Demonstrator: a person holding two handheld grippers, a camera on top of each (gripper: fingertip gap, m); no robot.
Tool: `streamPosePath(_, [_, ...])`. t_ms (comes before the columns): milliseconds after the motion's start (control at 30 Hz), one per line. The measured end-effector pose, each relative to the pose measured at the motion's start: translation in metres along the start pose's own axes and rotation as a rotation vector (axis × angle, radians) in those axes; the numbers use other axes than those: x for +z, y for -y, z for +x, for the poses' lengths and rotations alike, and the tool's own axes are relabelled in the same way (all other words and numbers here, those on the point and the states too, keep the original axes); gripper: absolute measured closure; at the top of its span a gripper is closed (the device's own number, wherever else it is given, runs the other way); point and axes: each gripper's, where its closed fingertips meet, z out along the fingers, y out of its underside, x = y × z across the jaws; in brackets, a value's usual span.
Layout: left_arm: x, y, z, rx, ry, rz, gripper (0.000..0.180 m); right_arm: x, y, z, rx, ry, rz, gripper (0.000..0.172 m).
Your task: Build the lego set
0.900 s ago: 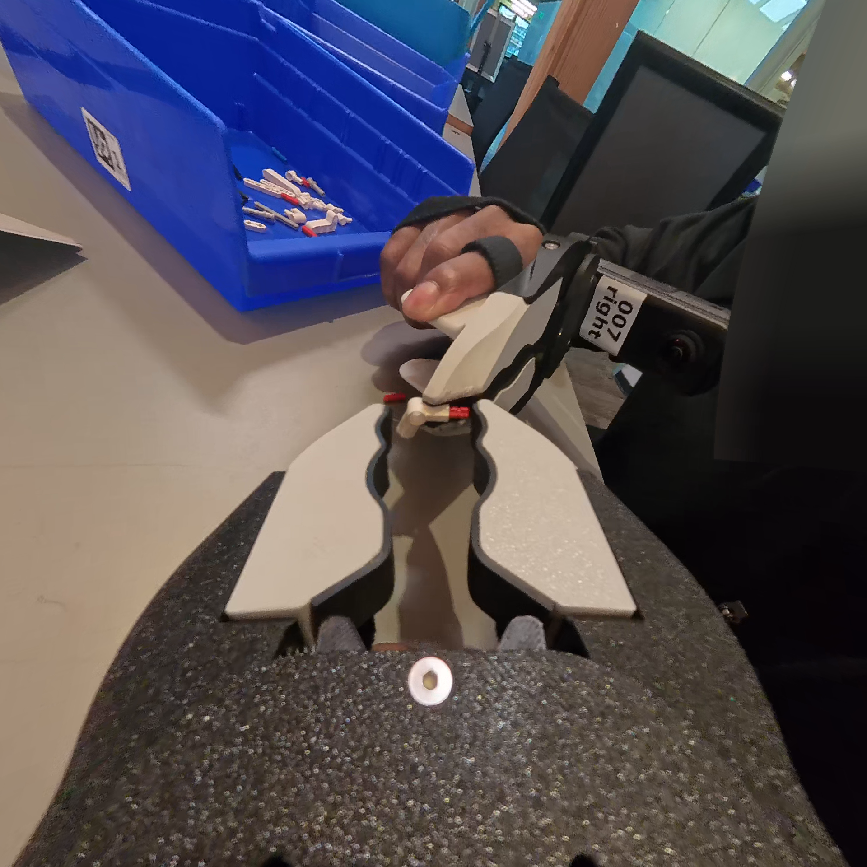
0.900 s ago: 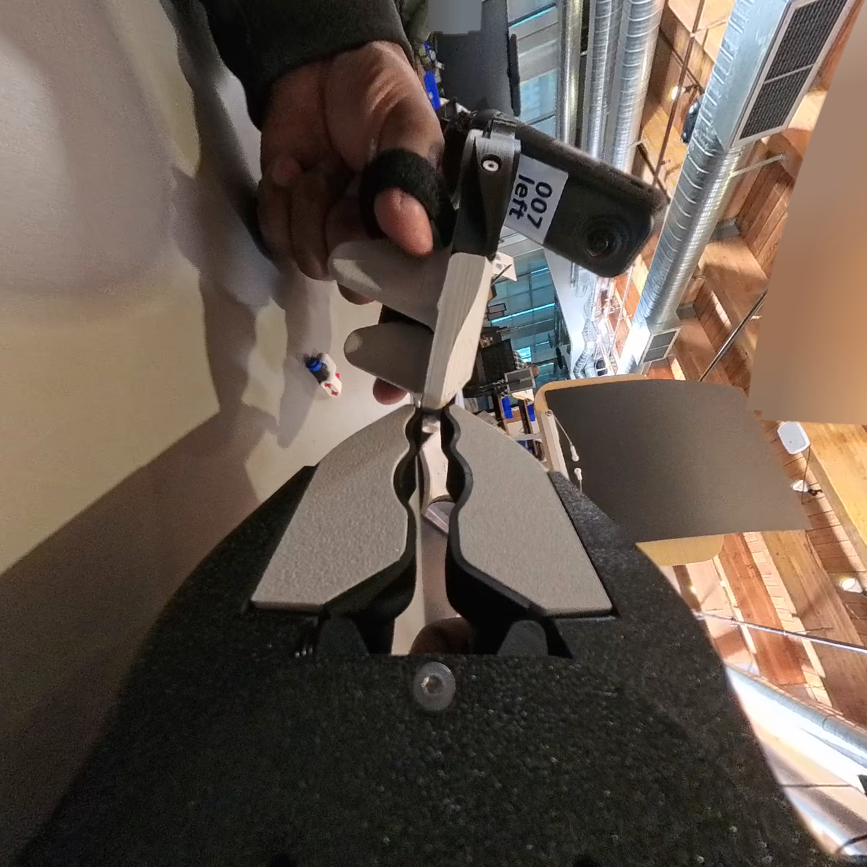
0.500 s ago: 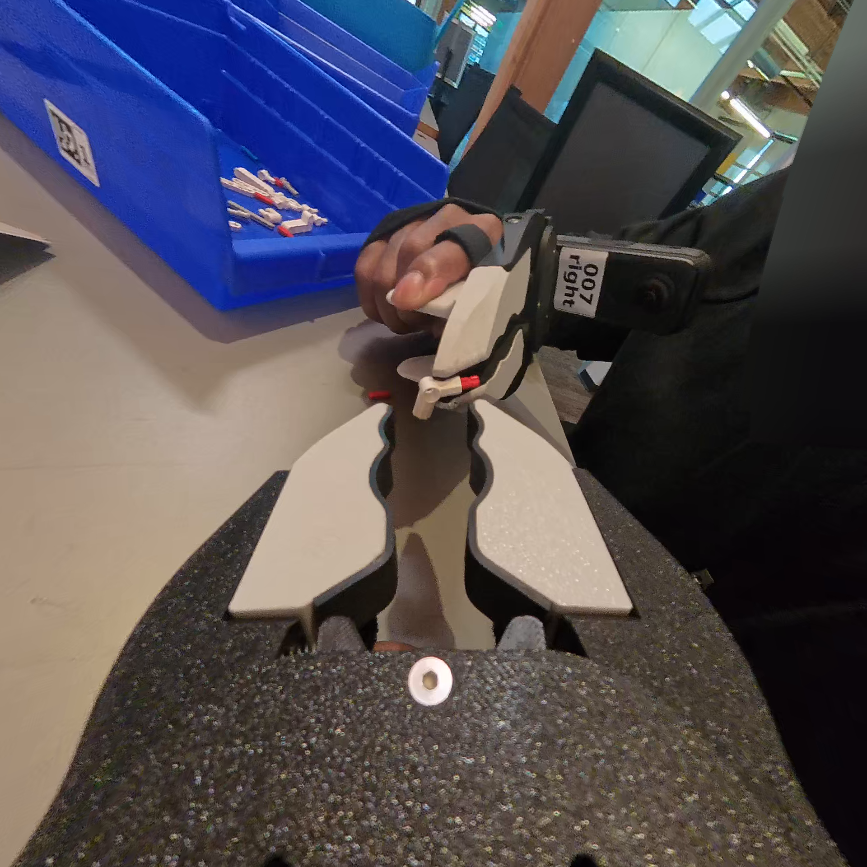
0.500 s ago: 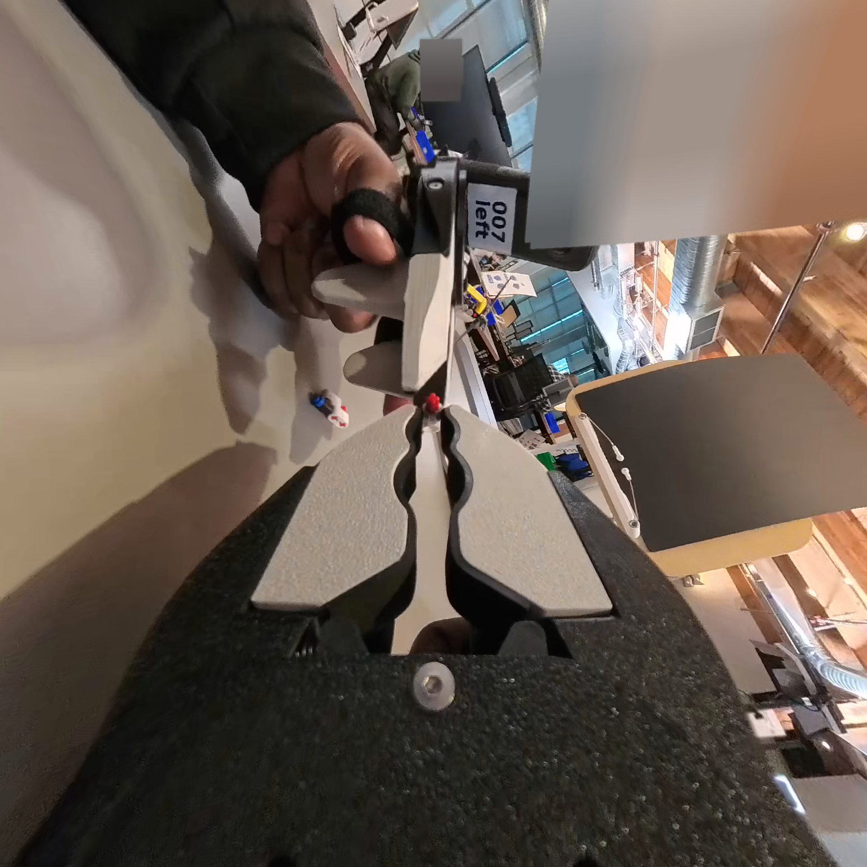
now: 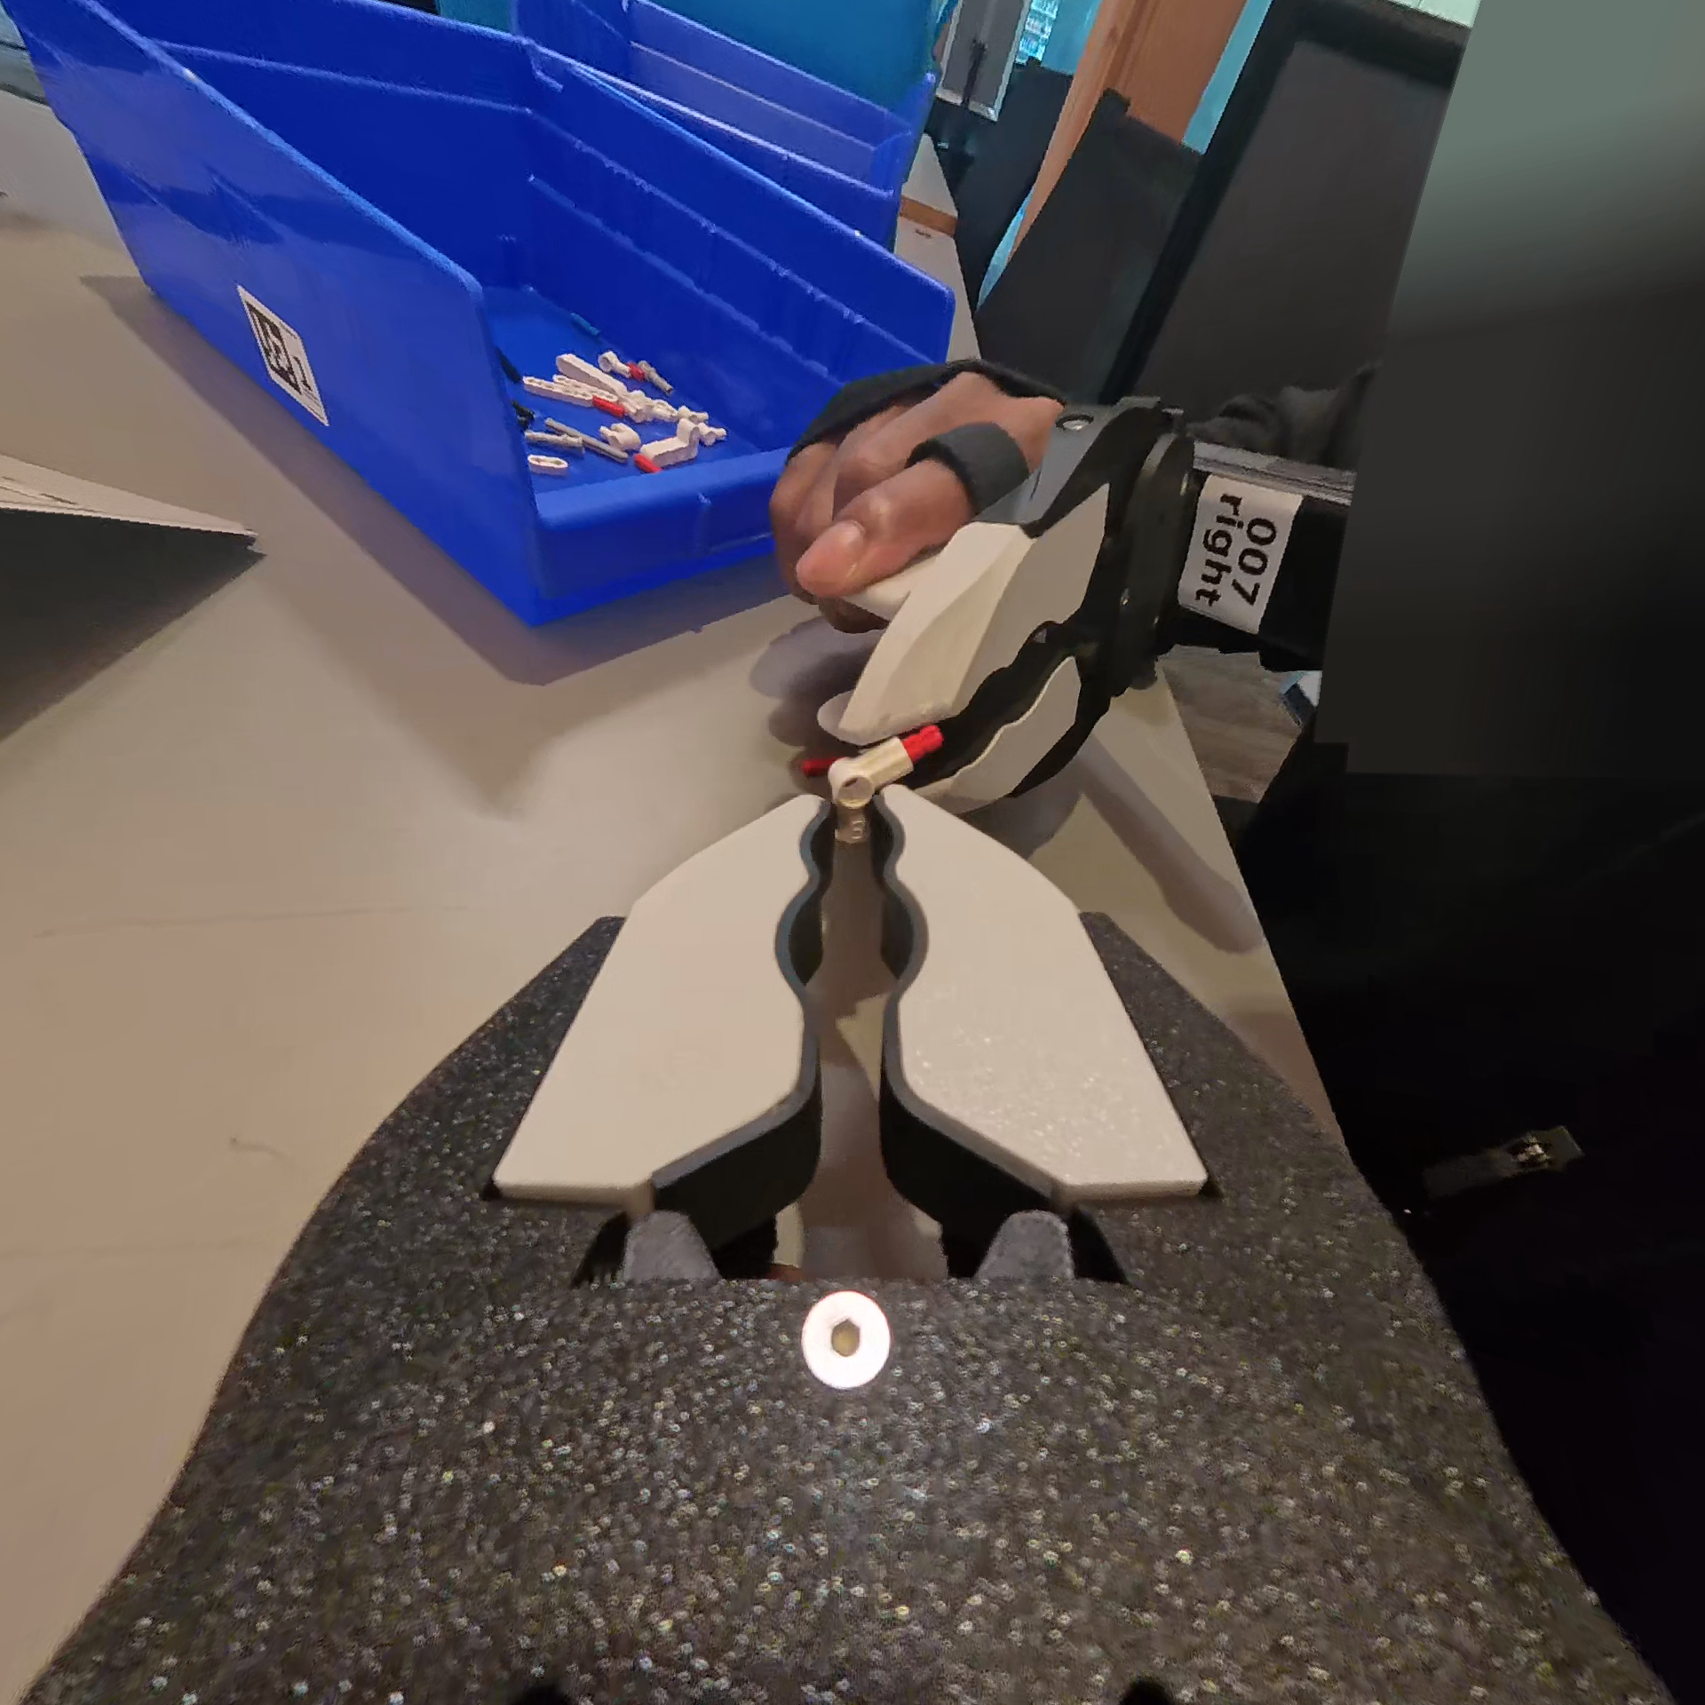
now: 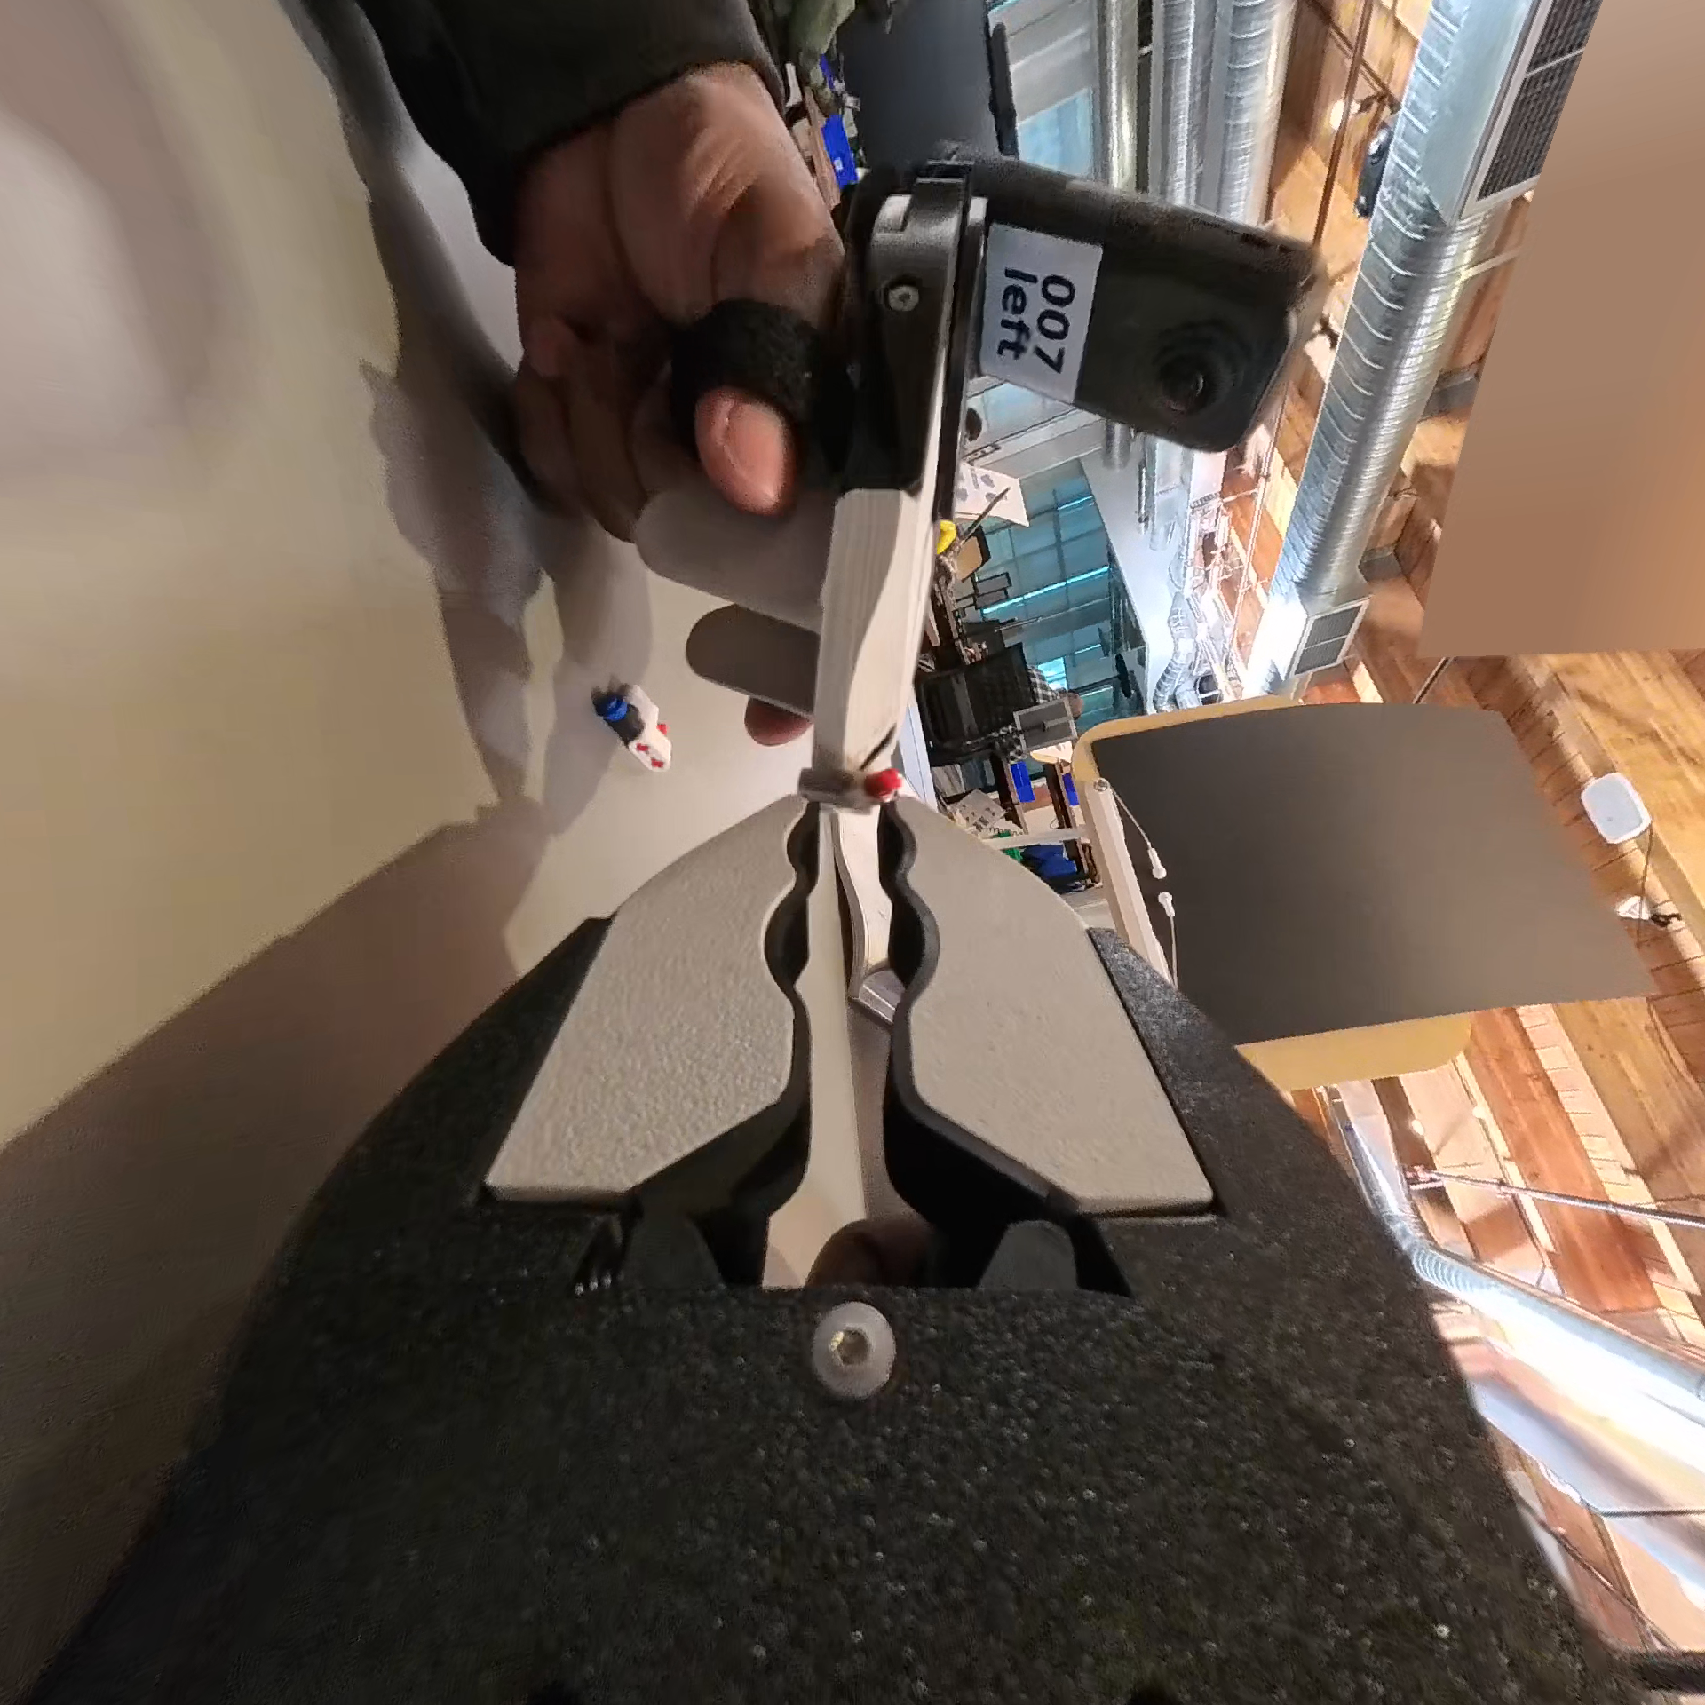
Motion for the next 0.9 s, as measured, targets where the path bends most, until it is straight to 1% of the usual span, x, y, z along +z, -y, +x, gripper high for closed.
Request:
streamPosePath(133, [0.002, -0.006, -0.004, -0.031, 0.027, -0.038, 0.173, 0.001, -0.003, -0.003, -0.008, 0.011, -0.019, 0.16])
streamPosePath(233, [0.001, -0.013, -0.015, -0.056, 0.107, -0.1, 0.174, 0.0, -0.007, -0.001, -0.011, 0.009, -0.035, 0.16])
streamPosePath(400, [0.003, -0.029, -0.022, 0.033, 0.234, -0.25, 0.173, 0.0, -0.009, -0.014, -0.054, 0.07, -0.045, 0.157])
streamPosePath(467, [0.004, -0.033, -0.024, 0.074, 0.266, -0.282, 0.173, 0.001, -0.01, -0.022, -0.076, 0.108, -0.052, 0.158])
streamPosePath(733, [0.005, -0.036, -0.022, 0.081, 0.265, -0.302, 0.173, -0.001, -0.019, -0.037, -0.093, 0.204, -0.103, 0.166])
streamPosePath(900, [0.006, -0.042, -0.022, 0.058, 0.256, -0.326, 0.172, -0.007, -0.032, -0.039, -0.042, 0.26, -0.168, 0.165])
